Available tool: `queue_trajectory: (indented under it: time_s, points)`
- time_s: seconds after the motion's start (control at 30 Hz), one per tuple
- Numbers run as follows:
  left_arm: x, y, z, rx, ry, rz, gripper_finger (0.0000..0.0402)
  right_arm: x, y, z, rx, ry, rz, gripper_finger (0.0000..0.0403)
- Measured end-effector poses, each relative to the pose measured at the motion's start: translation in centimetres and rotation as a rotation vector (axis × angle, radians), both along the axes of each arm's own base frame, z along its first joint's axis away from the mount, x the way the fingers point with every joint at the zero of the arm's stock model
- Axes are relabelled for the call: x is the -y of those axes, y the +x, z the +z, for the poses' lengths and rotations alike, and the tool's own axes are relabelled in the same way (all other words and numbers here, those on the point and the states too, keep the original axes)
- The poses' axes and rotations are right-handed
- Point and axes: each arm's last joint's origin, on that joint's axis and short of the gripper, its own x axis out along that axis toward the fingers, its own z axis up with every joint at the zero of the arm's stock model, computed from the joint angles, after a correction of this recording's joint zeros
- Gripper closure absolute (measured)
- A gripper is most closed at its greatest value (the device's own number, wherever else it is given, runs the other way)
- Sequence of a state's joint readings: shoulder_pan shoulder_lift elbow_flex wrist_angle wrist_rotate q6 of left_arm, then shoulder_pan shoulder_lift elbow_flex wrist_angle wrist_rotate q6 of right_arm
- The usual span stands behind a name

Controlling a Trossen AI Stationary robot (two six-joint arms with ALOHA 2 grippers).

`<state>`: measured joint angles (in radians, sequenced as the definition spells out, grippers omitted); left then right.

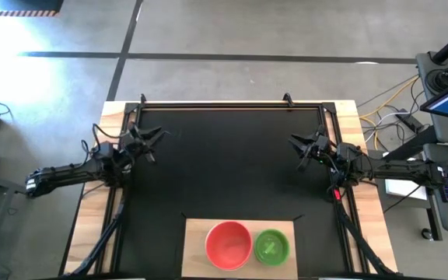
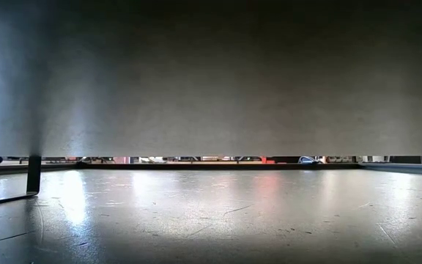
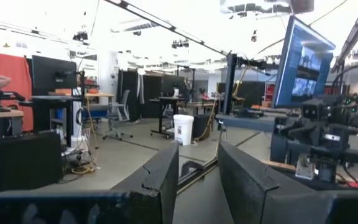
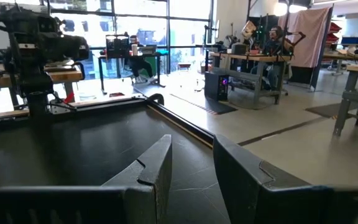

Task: Place and stack bowls onto a shelf
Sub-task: Return to Home Position

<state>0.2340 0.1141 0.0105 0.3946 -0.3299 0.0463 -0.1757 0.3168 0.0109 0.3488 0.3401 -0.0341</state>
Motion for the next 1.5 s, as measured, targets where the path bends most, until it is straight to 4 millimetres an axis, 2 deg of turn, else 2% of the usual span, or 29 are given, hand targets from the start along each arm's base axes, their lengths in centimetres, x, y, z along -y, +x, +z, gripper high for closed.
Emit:
queue_trajectory:
  time_s: [0.27,0.87,1.5]
  points:
    - [0.2,-0.9,0.5,0.077,0.016,0.000,0.0306,0.0,0.0,0.0,-0.001,0.000,0.000,0.0296]
    - [0.1,-0.2,-0.5,-0.035,-0.059,-0.013,0.0306,0.0,0.0,0.0,-0.001,0.000,0.000,0.0296]
    - [0.0,-0.1,-0.5,-0.069,-0.023,-0.002,0.0306,0.0,0.0,0.0,-0.001,0.000,0.000,0.0296]
